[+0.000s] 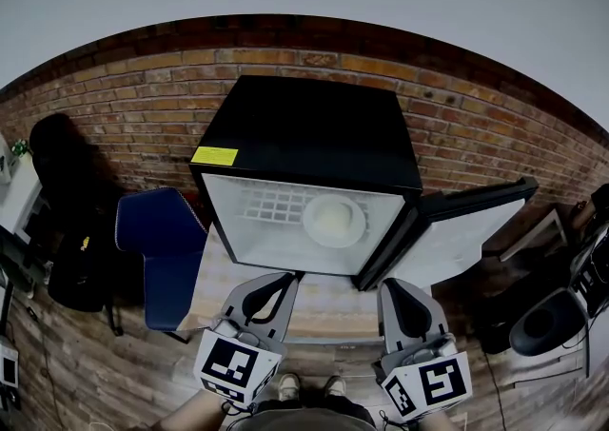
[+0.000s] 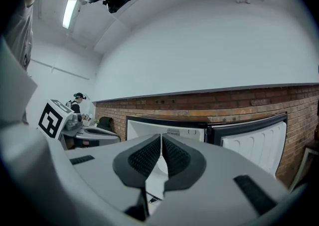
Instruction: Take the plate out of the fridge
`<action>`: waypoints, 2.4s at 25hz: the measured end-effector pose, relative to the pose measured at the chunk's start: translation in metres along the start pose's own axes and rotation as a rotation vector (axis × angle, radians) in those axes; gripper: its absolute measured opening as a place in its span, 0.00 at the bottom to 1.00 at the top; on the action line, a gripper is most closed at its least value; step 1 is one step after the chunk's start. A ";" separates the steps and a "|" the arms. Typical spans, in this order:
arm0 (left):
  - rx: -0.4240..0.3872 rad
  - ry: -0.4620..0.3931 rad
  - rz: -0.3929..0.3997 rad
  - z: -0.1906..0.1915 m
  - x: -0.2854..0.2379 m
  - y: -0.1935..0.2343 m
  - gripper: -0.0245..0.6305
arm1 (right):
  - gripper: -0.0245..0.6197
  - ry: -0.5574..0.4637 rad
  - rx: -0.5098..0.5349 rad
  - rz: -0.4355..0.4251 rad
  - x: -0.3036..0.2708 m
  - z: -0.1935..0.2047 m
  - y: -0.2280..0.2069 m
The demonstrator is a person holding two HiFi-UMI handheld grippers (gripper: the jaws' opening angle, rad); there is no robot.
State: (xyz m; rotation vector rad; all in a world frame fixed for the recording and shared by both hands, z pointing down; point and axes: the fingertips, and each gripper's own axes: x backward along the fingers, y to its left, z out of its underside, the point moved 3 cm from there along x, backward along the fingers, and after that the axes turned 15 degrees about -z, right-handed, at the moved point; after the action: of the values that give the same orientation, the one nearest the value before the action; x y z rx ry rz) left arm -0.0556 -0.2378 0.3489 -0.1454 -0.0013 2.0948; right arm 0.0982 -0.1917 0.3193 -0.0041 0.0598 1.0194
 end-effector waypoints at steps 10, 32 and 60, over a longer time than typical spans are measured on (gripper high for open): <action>0.018 0.000 -0.016 0.002 -0.010 -0.011 0.07 | 0.09 0.003 -0.005 -0.057 -0.003 0.002 -0.015; 0.528 0.034 0.028 0.010 -0.076 0.008 0.32 | 0.09 -0.001 0.047 -0.104 -0.024 -0.004 -0.045; 1.284 0.375 0.059 0.139 -0.167 0.004 0.38 | 0.09 0.092 0.023 -0.136 -0.054 0.033 -0.069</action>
State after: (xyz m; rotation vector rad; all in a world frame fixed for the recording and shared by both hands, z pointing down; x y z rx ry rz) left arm 0.0097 -0.3753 0.5039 0.2495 1.5233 1.7233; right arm 0.1303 -0.2732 0.3535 -0.0334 0.1535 0.8818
